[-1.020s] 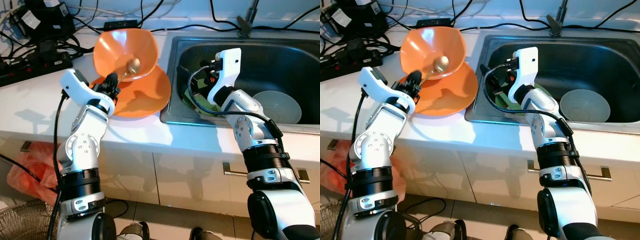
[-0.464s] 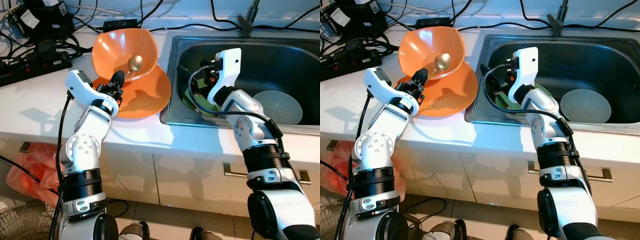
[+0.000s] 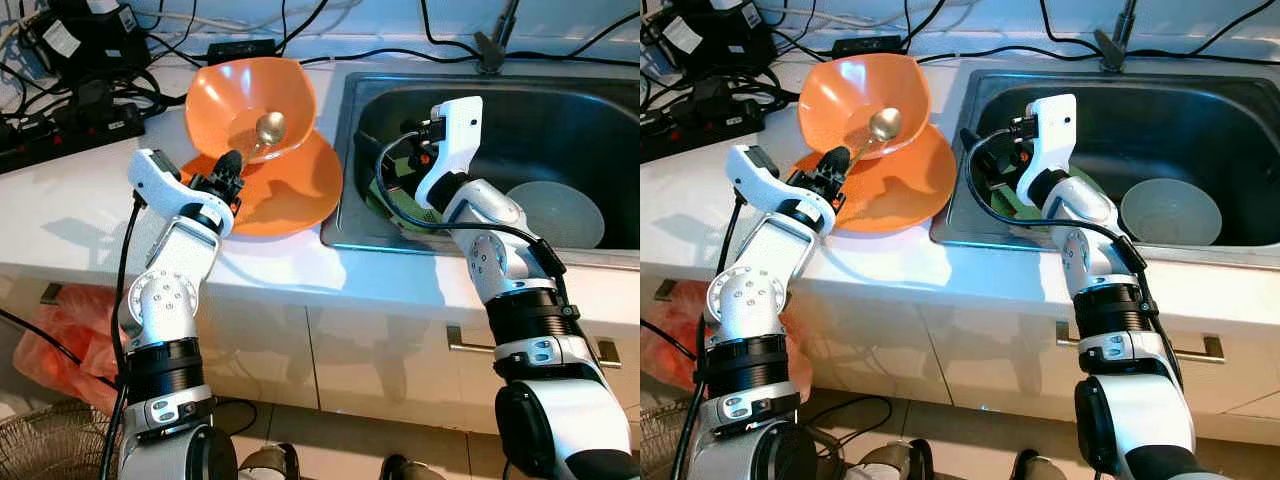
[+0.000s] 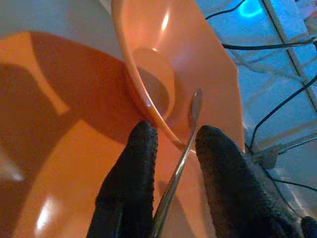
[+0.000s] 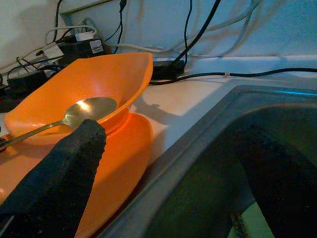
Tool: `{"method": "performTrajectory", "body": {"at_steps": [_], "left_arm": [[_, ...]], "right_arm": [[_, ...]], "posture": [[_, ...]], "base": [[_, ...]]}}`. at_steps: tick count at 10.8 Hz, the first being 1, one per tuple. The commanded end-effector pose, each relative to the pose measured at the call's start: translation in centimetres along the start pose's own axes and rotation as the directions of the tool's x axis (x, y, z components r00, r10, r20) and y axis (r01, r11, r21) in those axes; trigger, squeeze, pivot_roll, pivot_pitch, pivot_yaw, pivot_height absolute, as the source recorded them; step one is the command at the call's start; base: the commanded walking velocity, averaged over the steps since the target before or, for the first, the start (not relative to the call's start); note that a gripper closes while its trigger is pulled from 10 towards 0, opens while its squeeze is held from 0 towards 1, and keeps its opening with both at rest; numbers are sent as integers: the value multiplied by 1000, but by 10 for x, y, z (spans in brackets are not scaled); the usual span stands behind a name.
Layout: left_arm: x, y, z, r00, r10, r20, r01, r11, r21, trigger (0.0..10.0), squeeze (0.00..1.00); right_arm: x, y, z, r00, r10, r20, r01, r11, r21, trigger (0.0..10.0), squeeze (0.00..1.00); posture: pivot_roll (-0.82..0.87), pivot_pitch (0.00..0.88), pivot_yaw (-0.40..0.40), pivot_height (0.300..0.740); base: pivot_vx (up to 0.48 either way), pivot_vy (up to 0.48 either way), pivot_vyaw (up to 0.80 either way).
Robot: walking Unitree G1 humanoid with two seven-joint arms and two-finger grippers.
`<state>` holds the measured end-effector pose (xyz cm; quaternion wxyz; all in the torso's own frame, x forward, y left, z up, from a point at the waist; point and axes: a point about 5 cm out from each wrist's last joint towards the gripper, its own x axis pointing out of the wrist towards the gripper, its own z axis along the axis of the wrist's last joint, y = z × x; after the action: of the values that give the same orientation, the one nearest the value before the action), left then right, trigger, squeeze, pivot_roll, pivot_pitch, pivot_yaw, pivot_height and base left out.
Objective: Kitchen organization
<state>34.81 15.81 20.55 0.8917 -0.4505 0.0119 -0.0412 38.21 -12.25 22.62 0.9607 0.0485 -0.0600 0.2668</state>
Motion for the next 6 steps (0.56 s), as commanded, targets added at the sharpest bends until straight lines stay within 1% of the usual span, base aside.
{"method": "performTrajectory", "body": {"at_steps": [1, 4, 6], "left_arm": [[1, 2, -1, 1000, 13, -7, -13, 1000, -15, 0, 0], [1, 0, -1, 1000, -14, -14, 13, 996, -90, 0, 0], [1, -4, 0, 998, -54, -10, 53, 990, -130, 0, 0]], "right_arm": [[1, 0, 4, 1000, -2, 12, 2, 1000, 4, 10000, 549], [2, 0, 4, 1000, -2, 13, 2, 1000, 2, 10000, 549], [2, 0, 4, 1000, -3, 14, 3, 1000, 2, 10000, 549]], "posture": [[51, 113, 90, 740], [51, 111, 88, 740], [51, 111, 87, 740]], "base": [[0, 0, 0], [0, 0, 0], [0, 0, 0]]}}
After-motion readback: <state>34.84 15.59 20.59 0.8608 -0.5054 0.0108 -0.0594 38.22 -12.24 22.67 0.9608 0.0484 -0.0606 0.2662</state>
